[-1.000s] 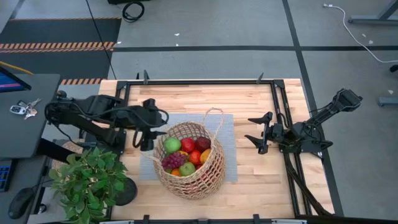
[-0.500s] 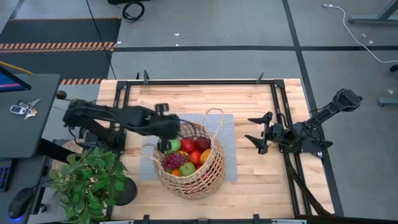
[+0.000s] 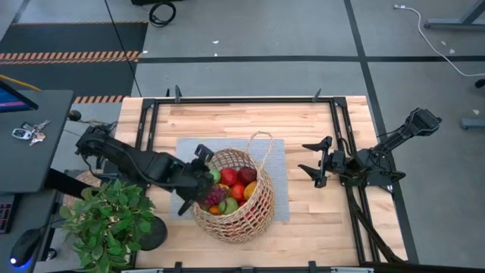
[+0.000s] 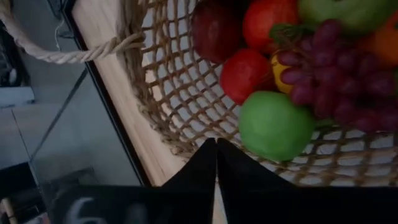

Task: Build produce basket
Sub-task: Adjust the brown basket

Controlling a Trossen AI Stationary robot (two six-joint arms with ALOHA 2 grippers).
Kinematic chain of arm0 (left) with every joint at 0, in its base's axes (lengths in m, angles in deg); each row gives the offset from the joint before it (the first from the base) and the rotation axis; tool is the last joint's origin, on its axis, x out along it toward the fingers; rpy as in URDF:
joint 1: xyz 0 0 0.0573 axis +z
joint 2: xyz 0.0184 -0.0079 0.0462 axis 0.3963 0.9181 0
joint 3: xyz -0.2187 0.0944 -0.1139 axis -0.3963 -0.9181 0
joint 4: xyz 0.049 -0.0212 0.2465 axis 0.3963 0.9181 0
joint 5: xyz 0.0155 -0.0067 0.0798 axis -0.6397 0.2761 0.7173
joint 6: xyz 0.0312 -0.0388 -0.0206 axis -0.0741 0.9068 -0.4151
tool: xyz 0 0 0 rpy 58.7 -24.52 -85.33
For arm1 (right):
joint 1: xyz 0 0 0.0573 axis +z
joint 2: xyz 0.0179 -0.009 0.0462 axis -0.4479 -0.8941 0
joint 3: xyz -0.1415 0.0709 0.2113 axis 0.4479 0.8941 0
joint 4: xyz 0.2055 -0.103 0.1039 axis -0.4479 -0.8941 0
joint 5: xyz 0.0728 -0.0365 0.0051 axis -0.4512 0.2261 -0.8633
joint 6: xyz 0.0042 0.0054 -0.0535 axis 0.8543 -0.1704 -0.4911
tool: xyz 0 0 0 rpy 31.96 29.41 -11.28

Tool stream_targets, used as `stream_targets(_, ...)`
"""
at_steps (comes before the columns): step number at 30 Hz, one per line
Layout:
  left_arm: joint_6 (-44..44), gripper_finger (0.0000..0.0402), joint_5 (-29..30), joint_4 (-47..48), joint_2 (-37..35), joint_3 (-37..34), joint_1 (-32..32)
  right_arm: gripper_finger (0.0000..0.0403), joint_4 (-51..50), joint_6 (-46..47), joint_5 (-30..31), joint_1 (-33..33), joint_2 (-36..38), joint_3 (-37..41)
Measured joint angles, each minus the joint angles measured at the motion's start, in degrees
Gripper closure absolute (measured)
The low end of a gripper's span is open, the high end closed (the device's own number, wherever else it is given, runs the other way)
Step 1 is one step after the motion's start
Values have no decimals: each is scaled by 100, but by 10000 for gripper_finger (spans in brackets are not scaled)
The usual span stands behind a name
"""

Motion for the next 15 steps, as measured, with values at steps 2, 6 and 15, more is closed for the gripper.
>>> stream_targets(2,0,394,2,24,-1,0,-126,41,-3,0,0,0,2,-1)
stream_targets(6,56,392,139,83,-6,0,-290,41,0,0,0,0,2,-2)
stream_targets(15,603,396,-312,-44,-693,0,-236,41,-2,0,0,0,1,-1)
